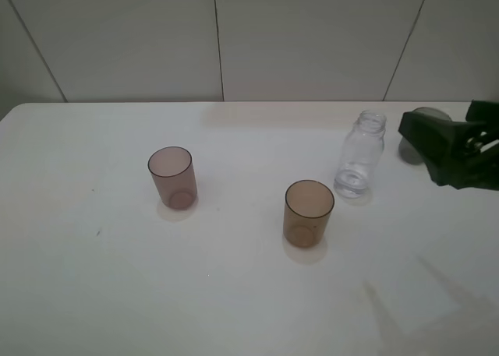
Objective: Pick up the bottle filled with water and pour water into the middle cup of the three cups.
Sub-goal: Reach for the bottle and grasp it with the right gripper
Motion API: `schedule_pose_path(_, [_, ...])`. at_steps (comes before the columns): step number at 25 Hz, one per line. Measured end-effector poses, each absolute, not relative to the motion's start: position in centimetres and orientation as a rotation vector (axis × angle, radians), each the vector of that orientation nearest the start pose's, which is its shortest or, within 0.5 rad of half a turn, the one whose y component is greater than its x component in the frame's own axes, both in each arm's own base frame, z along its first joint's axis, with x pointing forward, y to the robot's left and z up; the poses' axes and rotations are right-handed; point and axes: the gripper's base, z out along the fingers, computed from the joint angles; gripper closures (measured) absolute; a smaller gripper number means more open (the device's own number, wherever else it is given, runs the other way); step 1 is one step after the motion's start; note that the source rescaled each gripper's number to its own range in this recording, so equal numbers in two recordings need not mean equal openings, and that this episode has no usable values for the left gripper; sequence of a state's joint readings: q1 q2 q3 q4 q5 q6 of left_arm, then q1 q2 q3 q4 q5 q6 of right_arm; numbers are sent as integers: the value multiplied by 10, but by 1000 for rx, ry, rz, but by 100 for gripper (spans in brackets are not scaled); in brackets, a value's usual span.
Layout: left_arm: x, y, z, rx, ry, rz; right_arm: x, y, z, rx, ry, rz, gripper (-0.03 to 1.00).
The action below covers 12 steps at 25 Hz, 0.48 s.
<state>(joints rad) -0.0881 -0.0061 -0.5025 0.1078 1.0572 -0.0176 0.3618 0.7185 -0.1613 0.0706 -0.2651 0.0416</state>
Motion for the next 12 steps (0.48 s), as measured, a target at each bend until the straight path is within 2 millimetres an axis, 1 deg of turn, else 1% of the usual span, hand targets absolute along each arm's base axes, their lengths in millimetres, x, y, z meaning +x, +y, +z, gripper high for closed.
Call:
schedule_pose_path(3, [-5,9,279,66,2027,62,127,45,220,-177,1739,332,-3])
schedule_pose_path(5, [-5,9,279,66,2027,62,131,46,215,-180,1765,321,-3])
schedule_pose_path(12, [-5,9,279,66,2027,62,156,54,184,-215,1898,263,-3])
